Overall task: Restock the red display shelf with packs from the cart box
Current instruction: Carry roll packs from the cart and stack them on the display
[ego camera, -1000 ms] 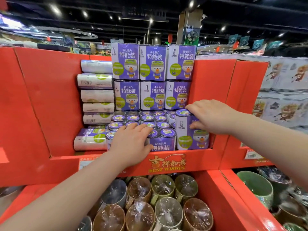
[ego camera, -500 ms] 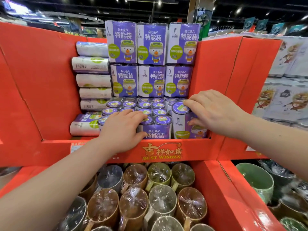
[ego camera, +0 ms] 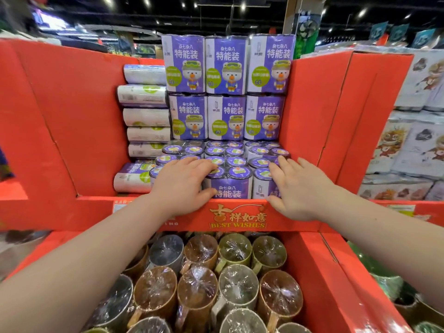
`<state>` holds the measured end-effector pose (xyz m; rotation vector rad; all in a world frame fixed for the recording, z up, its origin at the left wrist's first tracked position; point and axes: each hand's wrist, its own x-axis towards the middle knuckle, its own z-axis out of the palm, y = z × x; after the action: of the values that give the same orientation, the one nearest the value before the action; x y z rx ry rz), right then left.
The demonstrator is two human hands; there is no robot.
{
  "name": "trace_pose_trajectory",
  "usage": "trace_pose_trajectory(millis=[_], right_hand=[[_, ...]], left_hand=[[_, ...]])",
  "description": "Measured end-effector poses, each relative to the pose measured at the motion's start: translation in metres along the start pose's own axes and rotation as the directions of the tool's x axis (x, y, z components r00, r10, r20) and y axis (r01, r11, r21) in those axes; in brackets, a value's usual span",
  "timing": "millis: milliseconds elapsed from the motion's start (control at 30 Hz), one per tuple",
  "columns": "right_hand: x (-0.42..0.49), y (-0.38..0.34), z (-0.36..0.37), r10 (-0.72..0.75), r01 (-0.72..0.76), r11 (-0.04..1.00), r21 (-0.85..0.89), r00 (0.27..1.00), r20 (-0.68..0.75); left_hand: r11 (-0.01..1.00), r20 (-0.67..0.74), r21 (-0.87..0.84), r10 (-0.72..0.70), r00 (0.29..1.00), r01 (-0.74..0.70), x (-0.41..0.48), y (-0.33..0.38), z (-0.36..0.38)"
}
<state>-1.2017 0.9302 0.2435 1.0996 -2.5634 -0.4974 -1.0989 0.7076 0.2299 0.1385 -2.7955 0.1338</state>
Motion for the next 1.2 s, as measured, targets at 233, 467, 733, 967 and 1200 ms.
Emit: trace_pose_trajectory(millis=[233, 467, 733, 967, 1200], right_hand=[[0.0, -0.002, -0.005, 0.008, -0.006, 0.999, -0.031, 0.997, 0.076], [-0.023, -0.034, -0.018, 0.055, -0.057, 0.996, 0.075, 0.998, 0.036], [-0.042, -0.16, -0.063, -0.302, 0.3, 0.94, 0.163, 0.953, -0.011], [-0.076, -0.315, -0.135, -0.558, 0.579, 0.782, 0.231, 0.815, -0.154], [-0.145, -0.447, -0.203, -0.662, 0.709, 0.615, 0.345, 0.702, -0.262]], left_hand=[[0.995, -0.058, 0.082, -0.045, 0.997, 0.049, -0.008, 0.013, 0.002], [0.994, 0.038, 0.07, -0.088, 0.995, 0.085, -0.057, 0.031, -0.003], [0.963, 0.111, 0.125, -0.254, 0.961, 0.24, -0.18, -0.017, -0.028], [0.808, 0.133, 0.233, -0.577, 0.805, 0.541, -0.36, -0.084, -0.071], [0.61, 0.225, 0.277, -0.792, 0.567, 0.742, -0.561, -0.093, -0.08]])
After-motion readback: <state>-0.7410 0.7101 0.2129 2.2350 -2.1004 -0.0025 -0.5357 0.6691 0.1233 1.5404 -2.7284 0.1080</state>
